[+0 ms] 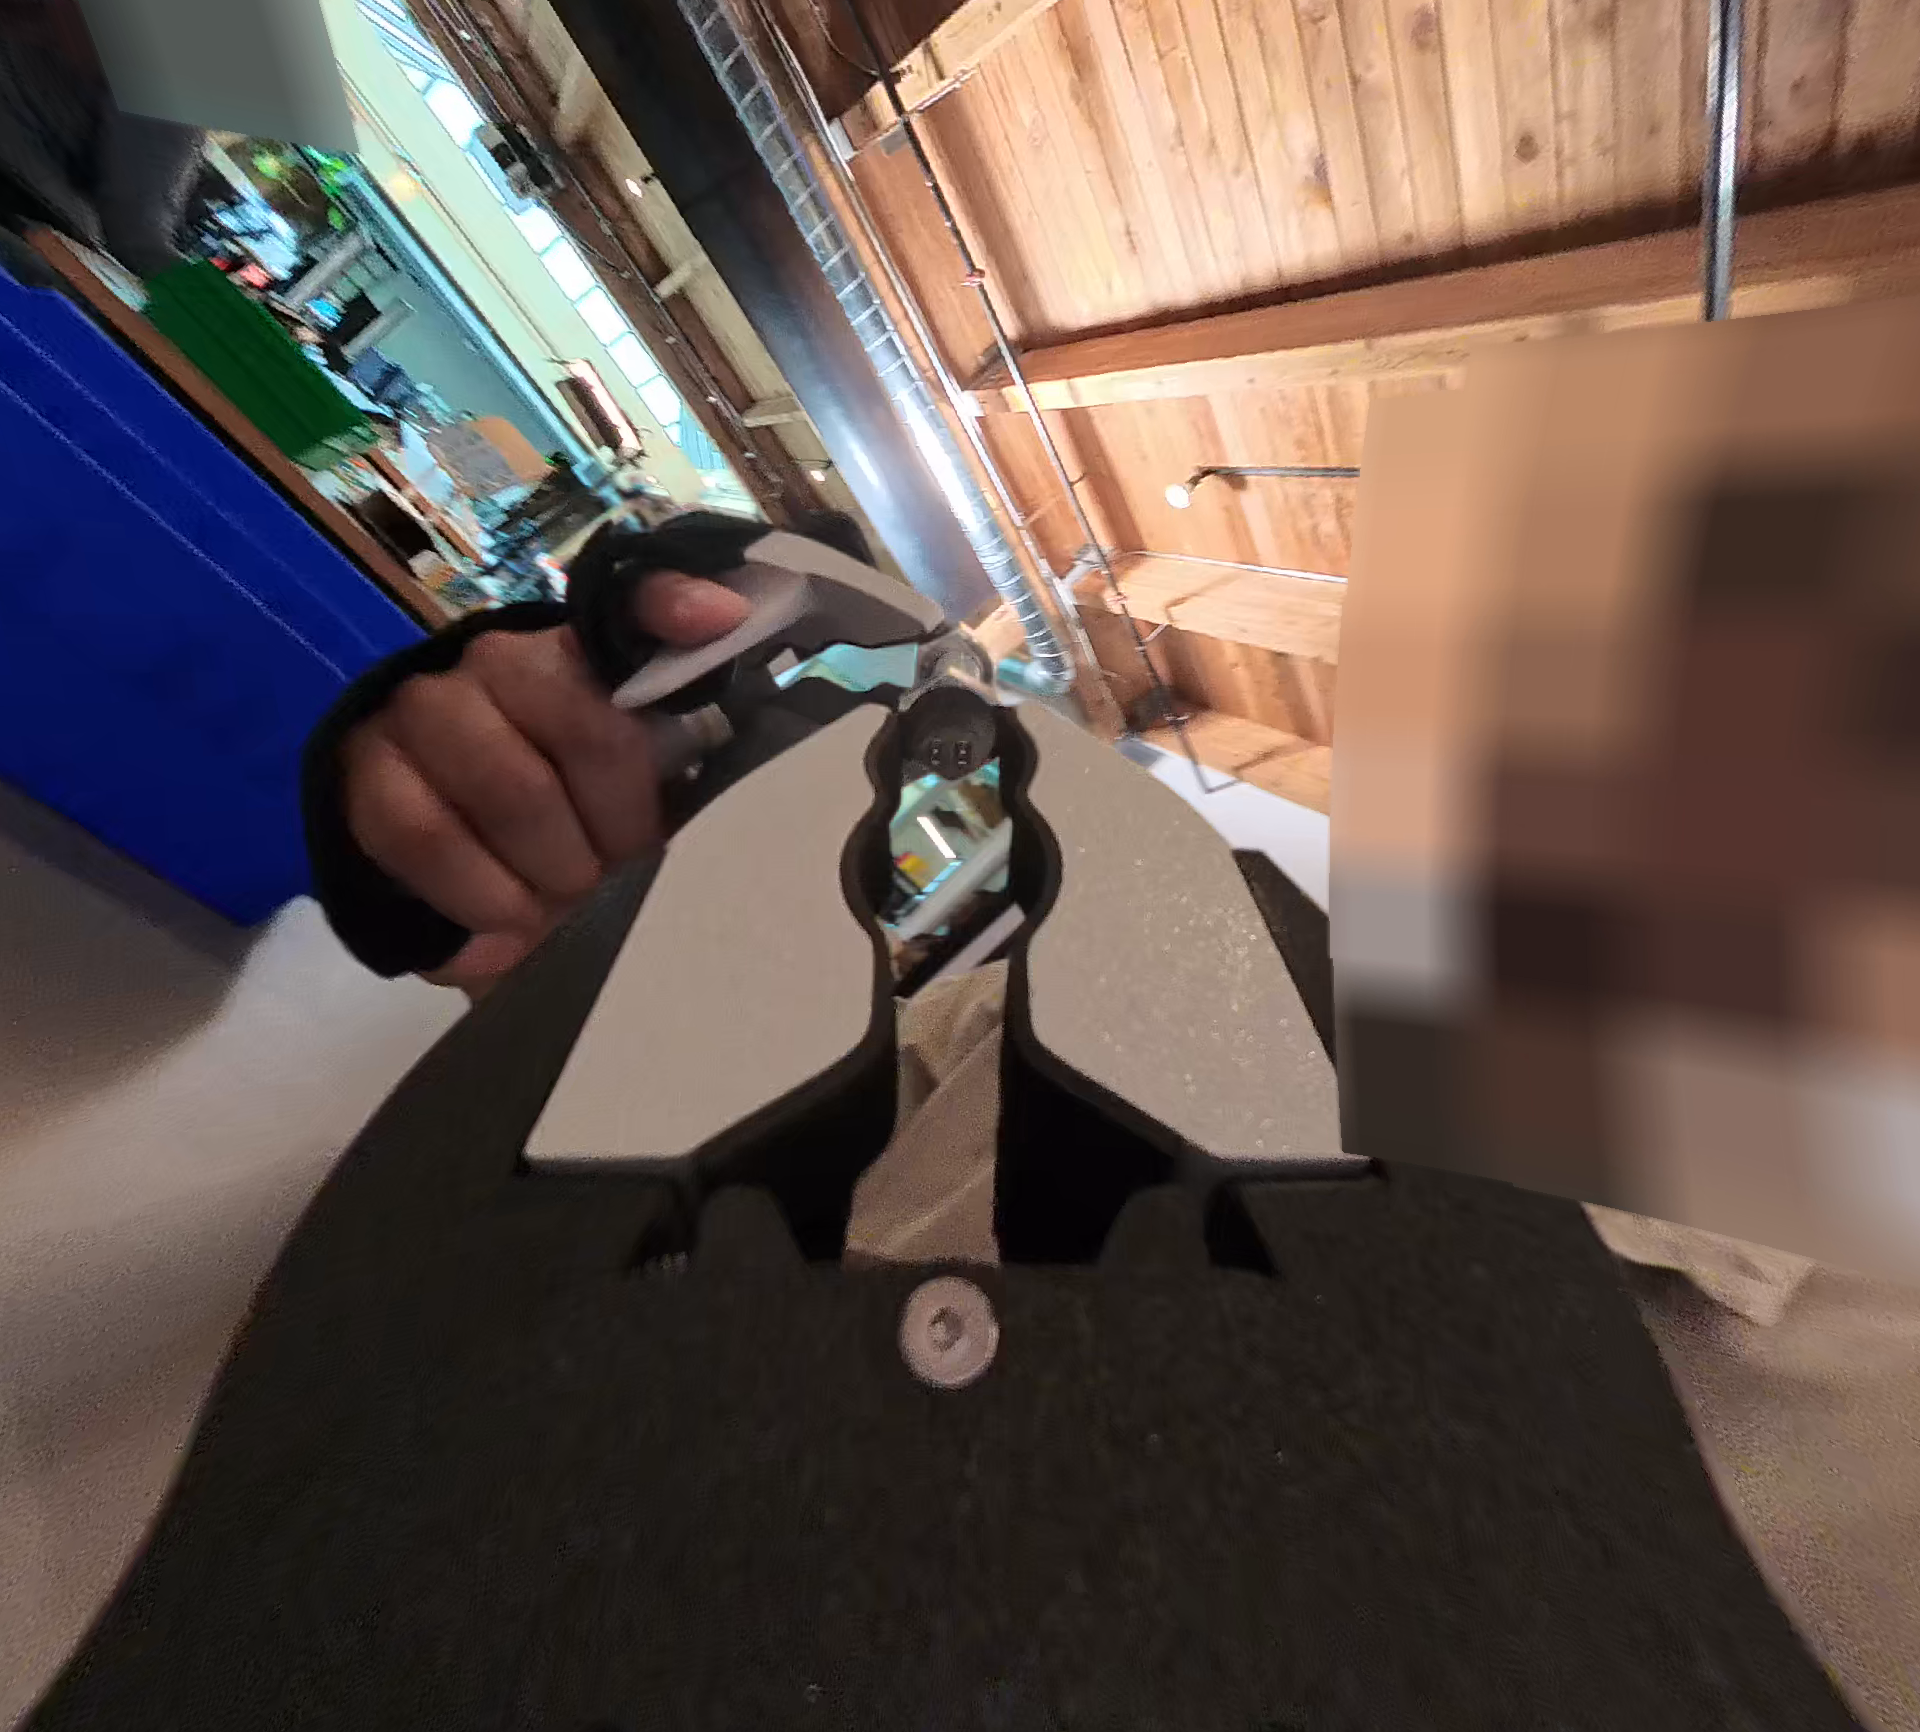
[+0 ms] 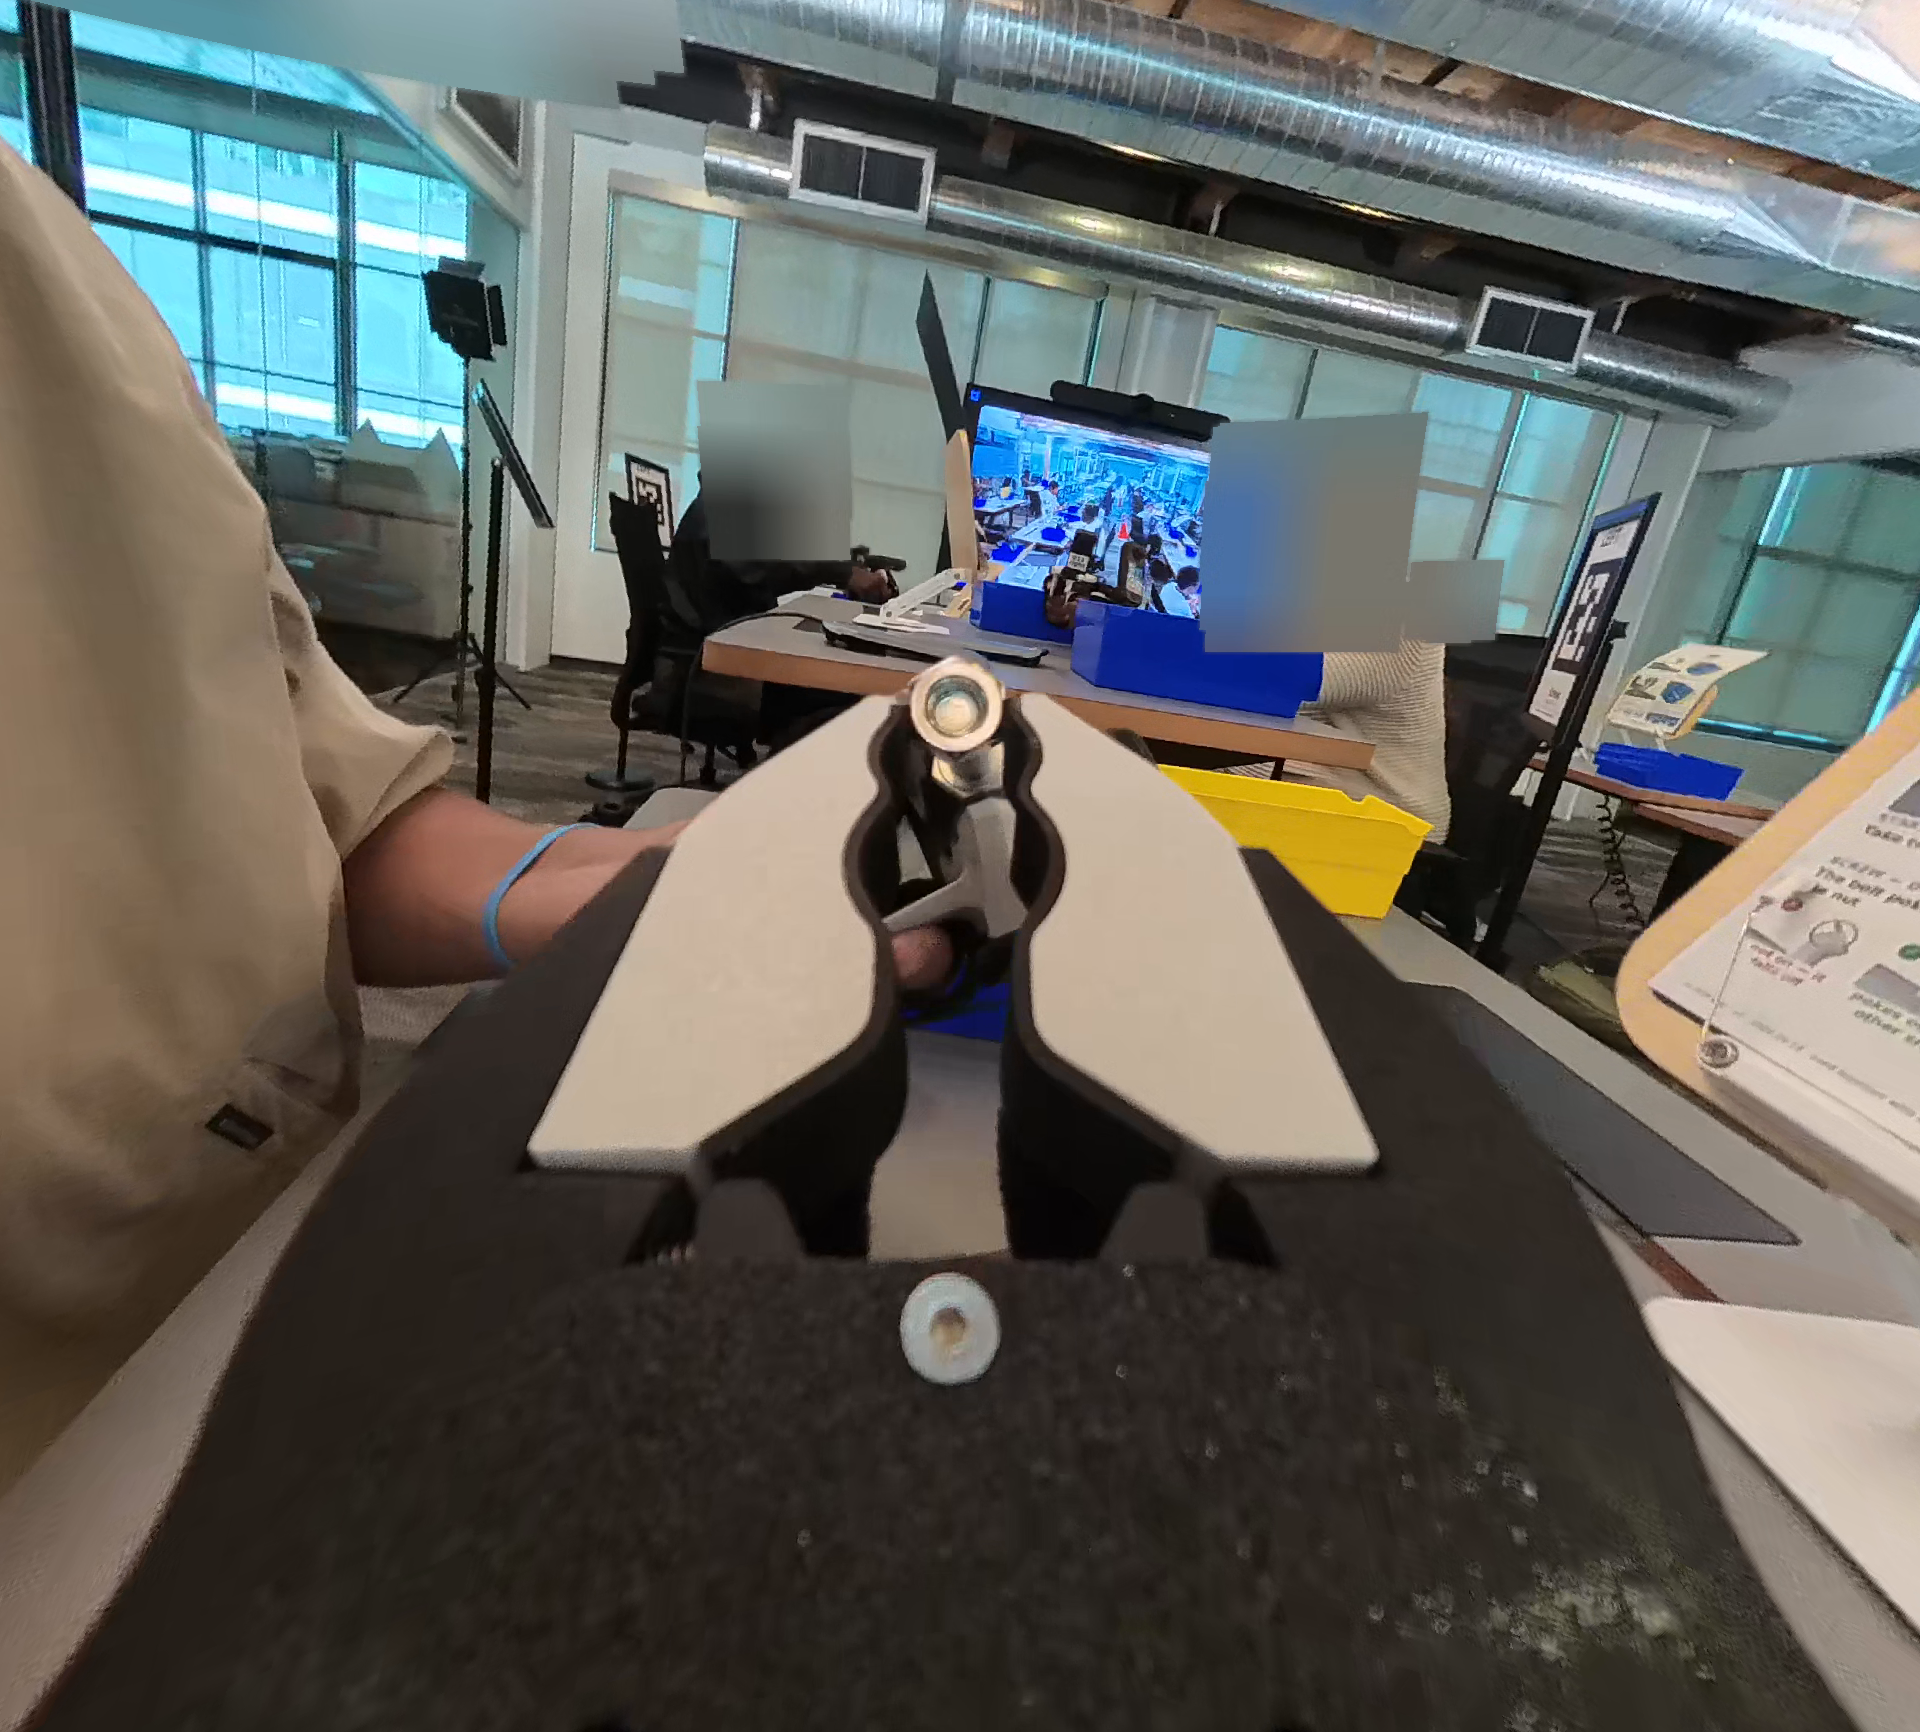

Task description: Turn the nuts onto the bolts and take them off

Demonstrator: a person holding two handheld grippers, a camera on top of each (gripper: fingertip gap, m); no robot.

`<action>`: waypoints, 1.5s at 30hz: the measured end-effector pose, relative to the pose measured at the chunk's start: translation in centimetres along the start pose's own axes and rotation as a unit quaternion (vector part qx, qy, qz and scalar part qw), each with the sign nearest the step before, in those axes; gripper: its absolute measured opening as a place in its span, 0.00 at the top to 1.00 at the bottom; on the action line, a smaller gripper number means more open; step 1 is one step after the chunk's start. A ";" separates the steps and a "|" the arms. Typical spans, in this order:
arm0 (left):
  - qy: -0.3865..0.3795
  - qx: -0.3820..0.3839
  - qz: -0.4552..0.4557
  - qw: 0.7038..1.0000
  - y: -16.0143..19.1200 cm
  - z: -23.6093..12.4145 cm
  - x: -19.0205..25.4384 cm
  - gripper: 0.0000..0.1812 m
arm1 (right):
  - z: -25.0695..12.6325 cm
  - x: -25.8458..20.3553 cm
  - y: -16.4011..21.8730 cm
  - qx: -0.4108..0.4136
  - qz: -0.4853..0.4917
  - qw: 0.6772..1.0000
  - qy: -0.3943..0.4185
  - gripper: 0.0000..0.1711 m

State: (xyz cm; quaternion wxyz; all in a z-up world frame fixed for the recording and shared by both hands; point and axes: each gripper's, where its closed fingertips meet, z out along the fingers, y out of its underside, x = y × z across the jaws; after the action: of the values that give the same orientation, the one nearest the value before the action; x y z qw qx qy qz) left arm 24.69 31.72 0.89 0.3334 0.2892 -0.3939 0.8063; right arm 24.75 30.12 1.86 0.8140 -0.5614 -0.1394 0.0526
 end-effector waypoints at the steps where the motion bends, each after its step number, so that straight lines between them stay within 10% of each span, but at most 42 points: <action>1: -0.013 0.002 0.021 1.000 -0.2 -0.1 -0.1 0.91 | 0.0 0.2 0.2 0.003 0.008 1.000 0.005 0.90; 9: -0.123 0.001 0.232 0.965 -0.9 -0.7 -0.7 0.91 | 0.0 1.4 1.3 0.041 0.125 0.991 0.020 0.90; 23: -0.290 -0.060 0.553 0.779 -1.0 -2.4 -1.9 0.91 | 0.4 2.5 3.9 0.112 0.430 0.895 0.038 0.90; 39: -0.247 -0.032 0.485 0.838 -1.1 -3.5 -1.9 0.91 | 0.9 2.1 5.3 0.013 0.460 0.886 0.057 0.90; 45: -0.270 -0.090 0.550 0.785 -0.5 -3.8 -2.3 0.91 | 0.8 1.7 6.0 0.016 0.567 0.823 0.025 0.90</action>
State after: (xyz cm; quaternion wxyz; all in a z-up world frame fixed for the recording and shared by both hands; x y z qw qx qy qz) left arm 25.66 34.35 -2.54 -0.2619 0.1984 -0.6310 0.7027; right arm 26.54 33.38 -3.15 0.6524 -0.5296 0.2249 0.4933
